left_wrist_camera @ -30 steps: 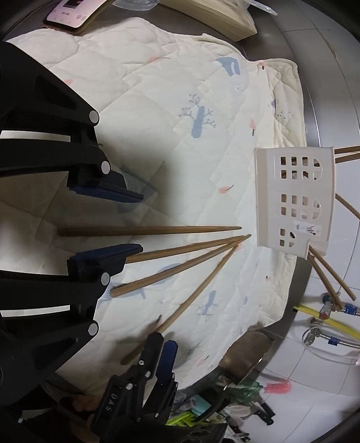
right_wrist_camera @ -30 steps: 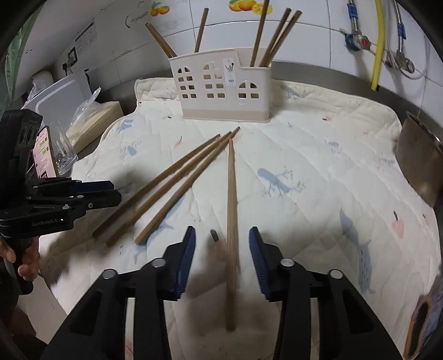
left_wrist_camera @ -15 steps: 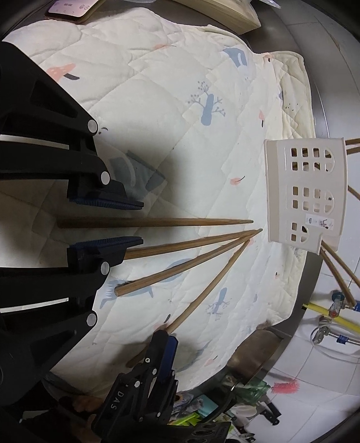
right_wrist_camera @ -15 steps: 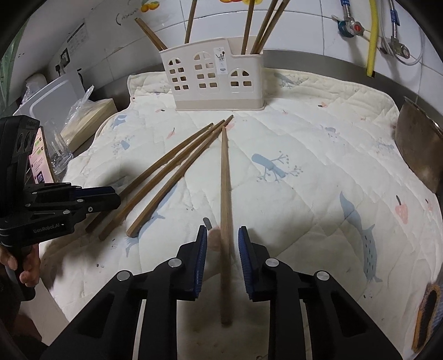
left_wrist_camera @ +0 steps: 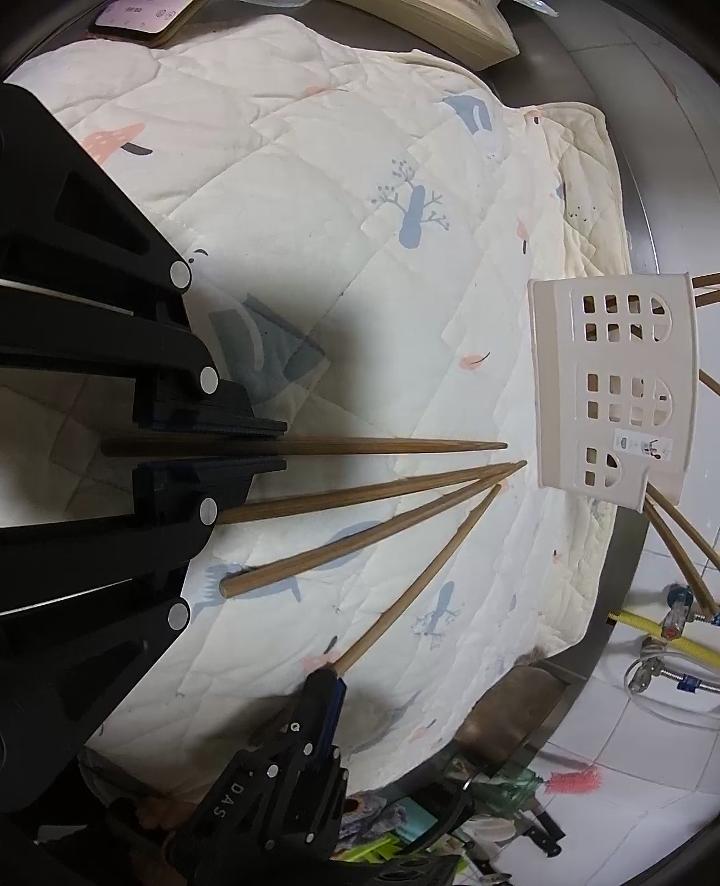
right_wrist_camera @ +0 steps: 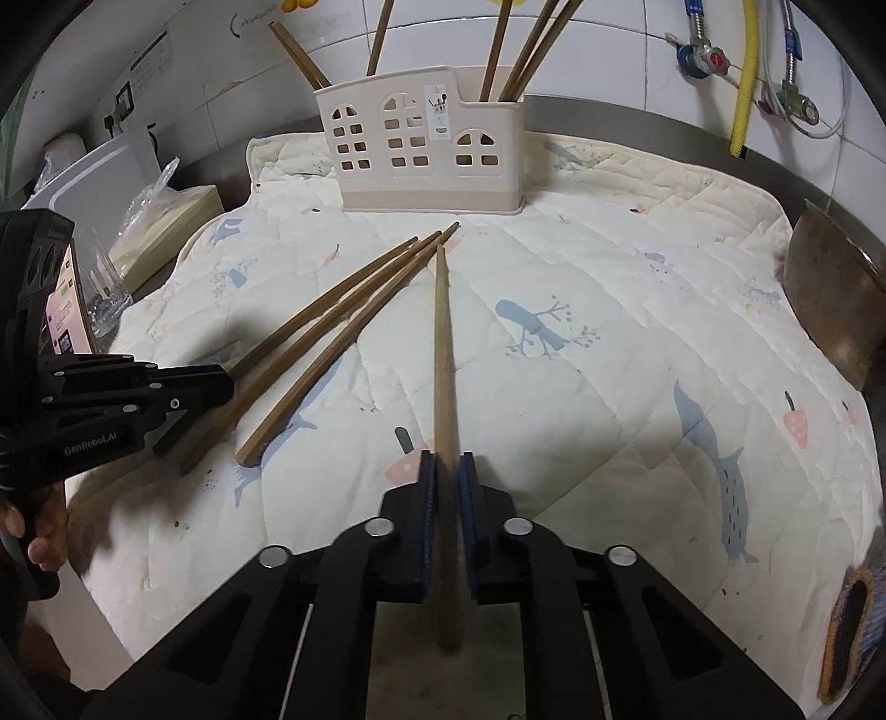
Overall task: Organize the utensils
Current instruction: 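Raise the left tool's chopstick upright over the holder while the right tool does likewise, then open the left tool to drop its chopstick in while the right tool opens too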
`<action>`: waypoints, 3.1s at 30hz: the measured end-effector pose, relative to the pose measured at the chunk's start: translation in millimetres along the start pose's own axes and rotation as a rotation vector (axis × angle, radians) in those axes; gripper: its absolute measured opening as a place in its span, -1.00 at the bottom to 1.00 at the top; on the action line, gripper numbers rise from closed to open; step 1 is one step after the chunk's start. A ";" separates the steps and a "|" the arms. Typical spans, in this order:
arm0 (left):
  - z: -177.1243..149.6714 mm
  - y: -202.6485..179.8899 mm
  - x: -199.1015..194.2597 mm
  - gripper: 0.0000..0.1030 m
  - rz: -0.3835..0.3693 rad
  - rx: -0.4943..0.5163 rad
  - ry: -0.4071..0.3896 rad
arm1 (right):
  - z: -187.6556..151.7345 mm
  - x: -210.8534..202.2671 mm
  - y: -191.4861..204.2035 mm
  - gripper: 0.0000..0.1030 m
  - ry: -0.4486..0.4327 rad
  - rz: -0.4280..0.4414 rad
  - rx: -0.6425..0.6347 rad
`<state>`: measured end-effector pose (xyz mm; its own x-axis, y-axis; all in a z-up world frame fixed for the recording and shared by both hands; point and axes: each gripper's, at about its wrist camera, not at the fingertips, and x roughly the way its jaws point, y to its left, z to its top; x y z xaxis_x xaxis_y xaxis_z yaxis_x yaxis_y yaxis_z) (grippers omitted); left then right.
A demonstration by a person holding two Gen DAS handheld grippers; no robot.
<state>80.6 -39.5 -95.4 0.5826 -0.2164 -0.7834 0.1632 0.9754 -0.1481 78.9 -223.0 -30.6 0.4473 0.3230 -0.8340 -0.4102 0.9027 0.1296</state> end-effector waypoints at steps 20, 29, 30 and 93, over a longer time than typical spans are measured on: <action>84.8 2.7 -84.9 -0.90 -0.018 0.069 -0.227 | 108.1 -85.8 -5.4 -0.86 -0.267 0.037 -0.084; 142.4 8.7 -110.0 -0.90 -0.003 0.104 -0.290 | 186.2 -104.2 -10.1 -0.87 -0.305 0.081 -0.124; 148.4 9.7 -113.4 -0.90 -0.005 0.104 -0.298 | 194.6 -107.0 -10.2 -0.87 -0.306 0.089 -0.129; 260.6 42.4 -77.3 -0.58 0.098 0.041 -0.314 | 281.4 -39.1 -25.9 -0.54 -0.231 0.029 -0.106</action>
<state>250.0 7.7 116.2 0.8132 -0.1301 -0.5672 0.1225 0.9911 -0.0517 295.7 -179.0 149.5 0.5989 0.4156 -0.6845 -0.5012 0.8612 0.0844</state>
